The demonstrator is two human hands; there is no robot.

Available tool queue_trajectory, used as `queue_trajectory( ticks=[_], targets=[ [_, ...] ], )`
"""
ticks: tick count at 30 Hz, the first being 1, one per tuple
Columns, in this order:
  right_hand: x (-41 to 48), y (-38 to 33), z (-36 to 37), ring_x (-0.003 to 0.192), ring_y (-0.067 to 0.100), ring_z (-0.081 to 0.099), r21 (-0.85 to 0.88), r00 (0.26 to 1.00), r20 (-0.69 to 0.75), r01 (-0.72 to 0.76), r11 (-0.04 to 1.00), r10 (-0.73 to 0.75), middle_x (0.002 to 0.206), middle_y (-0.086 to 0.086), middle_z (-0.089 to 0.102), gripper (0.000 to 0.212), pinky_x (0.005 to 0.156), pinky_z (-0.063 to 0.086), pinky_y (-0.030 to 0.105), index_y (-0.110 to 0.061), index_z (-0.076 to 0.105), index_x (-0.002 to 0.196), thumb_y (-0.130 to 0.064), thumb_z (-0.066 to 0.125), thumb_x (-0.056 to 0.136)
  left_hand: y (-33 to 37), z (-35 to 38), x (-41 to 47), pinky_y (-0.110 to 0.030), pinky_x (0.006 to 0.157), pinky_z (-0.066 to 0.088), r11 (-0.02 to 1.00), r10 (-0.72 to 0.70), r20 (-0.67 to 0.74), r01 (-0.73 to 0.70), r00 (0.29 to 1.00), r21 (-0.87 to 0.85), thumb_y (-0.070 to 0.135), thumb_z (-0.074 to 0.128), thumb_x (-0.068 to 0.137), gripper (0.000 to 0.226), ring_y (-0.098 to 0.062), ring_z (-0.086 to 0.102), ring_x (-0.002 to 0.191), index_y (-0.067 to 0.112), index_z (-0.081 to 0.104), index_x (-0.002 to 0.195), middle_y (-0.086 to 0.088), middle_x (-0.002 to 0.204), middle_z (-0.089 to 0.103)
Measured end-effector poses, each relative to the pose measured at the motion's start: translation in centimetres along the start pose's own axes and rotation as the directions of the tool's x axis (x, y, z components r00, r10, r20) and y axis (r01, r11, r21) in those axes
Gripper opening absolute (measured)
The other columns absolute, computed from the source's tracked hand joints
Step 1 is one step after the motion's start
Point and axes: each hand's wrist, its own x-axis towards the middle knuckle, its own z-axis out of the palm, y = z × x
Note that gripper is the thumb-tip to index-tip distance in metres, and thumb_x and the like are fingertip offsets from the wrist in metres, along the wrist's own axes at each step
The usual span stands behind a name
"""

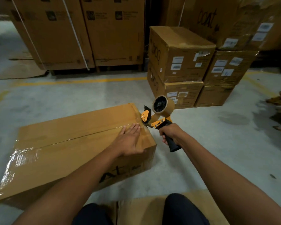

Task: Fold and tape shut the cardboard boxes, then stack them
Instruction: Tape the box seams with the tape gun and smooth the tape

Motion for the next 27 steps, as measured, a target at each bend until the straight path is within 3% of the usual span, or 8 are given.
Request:
queue_trajectory(
  ticks=[3,11,23,27],
  targets=[
    [0.2,-0.4,-0.4,0.049,0.023,0.051,-0.023,1.000,-0.006,0.000,1.000,0.000,0.055,0.013,0.051,0.007,0.055,0.046,0.031,-0.002,0.054,0.076,0.004,0.057,0.079,0.3,0.0,0.7,-0.044,0.123,-0.009,0.999,-0.014,-0.026,0.013,1.000,-0.031,0.082,0.046,0.078,0.118,-0.013,-0.012,0.152,0.013,-0.004,0.159,-0.002,0.166,-0.012],
    [-1.2,0.5,-3.7,0.046,0.018,0.048,-0.154,0.998,0.038,-0.047,0.987,0.053,0.054,0.010,0.049,0.007,0.048,0.044,0.024,-0.004,0.054,0.082,0.002,0.055,0.084,0.7,-0.1,2.0,-0.043,0.124,-0.006,0.995,-0.064,-0.053,0.060,0.997,-0.080,0.081,0.048,0.078,0.117,-0.012,-0.008,0.153,0.013,0.000,0.160,0.000,0.167,-0.009],
    [-4.1,3.3,-6.2,0.044,0.016,0.049,-0.137,0.997,0.041,-0.058,0.989,0.064,0.055,0.010,0.050,0.007,0.045,0.045,0.023,-0.004,0.055,0.085,0.003,0.056,0.085,1.5,-0.2,2.8,-0.052,0.123,-0.004,0.983,-0.141,-0.038,0.136,0.989,-0.121,0.082,0.051,0.078,0.117,-0.018,-0.006,0.153,0.017,0.001,0.160,-0.002,0.167,-0.007],
    [-4.8,4.8,-6.9,0.041,0.016,0.049,-0.125,0.997,0.042,-0.065,0.990,0.071,0.052,0.009,0.050,0.009,0.043,0.044,0.021,-0.005,0.055,0.078,0.002,0.057,0.084,2.1,-0.4,2.9,-0.058,0.121,-0.004,0.972,-0.182,-0.025,0.176,0.983,-0.153,0.079,0.055,0.079,0.114,-0.021,-0.007,0.153,0.018,0.001,0.160,-0.003,0.167,-0.007]
  ],
)
